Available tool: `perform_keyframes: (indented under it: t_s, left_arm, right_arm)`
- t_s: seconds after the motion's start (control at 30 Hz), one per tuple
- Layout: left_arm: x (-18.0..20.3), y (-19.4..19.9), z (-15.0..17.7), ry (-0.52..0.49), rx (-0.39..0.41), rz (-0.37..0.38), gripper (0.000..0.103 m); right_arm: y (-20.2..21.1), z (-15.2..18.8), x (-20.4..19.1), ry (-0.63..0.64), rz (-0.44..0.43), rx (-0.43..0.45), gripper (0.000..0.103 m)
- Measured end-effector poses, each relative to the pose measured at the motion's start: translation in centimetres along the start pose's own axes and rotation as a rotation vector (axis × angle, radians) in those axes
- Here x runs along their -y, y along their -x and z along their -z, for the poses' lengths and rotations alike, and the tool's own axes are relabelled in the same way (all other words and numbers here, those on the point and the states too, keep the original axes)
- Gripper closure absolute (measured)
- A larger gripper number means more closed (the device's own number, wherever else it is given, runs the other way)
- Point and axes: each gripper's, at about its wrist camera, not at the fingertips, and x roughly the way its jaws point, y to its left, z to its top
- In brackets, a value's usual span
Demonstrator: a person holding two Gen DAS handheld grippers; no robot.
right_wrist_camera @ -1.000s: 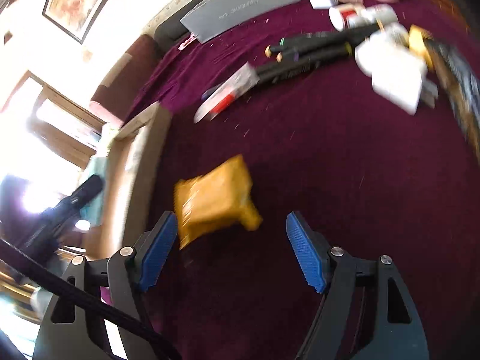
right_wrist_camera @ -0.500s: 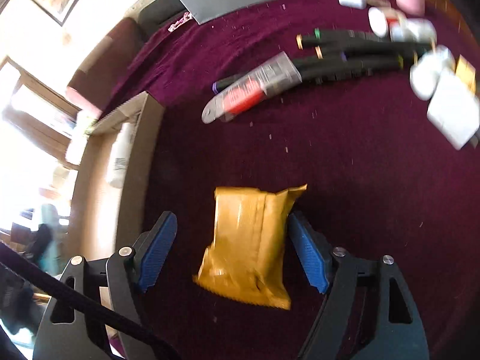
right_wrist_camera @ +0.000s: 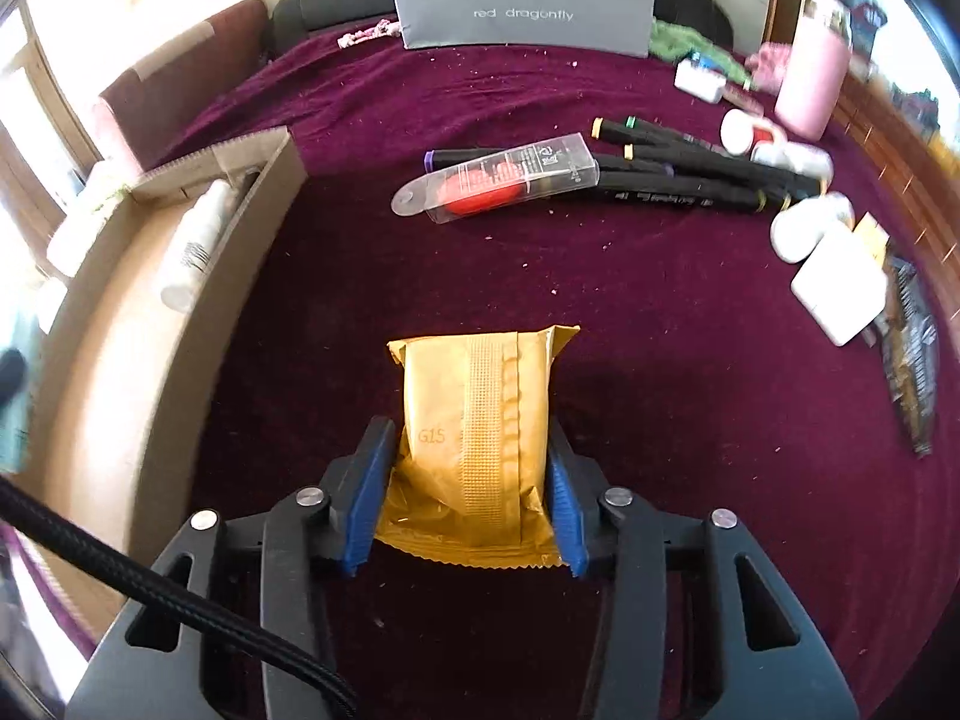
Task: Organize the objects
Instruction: 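Carry the pouch and yellow packet into the cardboard box with both grippers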
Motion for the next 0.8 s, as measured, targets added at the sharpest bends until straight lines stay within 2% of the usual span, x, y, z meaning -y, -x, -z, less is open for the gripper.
perform_keyframes:
  t_s: [0.3,0.47,0.67,0.73,0.8]
  left_arm:
    - [-0.1,2.0,-1.4,-0.028,0.023,-0.013,0.062]
    - [0.2,3.6,-3.1,-0.061,0.038,0.000,0.062]
    - [0.7,5.3,-7.6,-0.133,0.098,-0.023,0.062]
    - [0.8,5.0,-9.5,-0.171,0.115,-0.054,0.062]
    - [0.5,3.8,-11.3,-0.174,0.100,-0.071,0.062]
  right_arm:
    - [1.9,-0.7,-0.4,-0.034,-0.128,0.000,0.061]
    - [3.6,-1.8,-1.3,-0.049,-0.247,0.003,0.061]
    - [6.6,-5.4,-4.3,-0.031,-0.414,0.020,0.061]
    - [6.8,-7.2,-5.8,-0.032,-0.470,0.011,0.061]
    - [6.7,-8.8,-7.3,-0.025,-0.493,0.010,0.061]
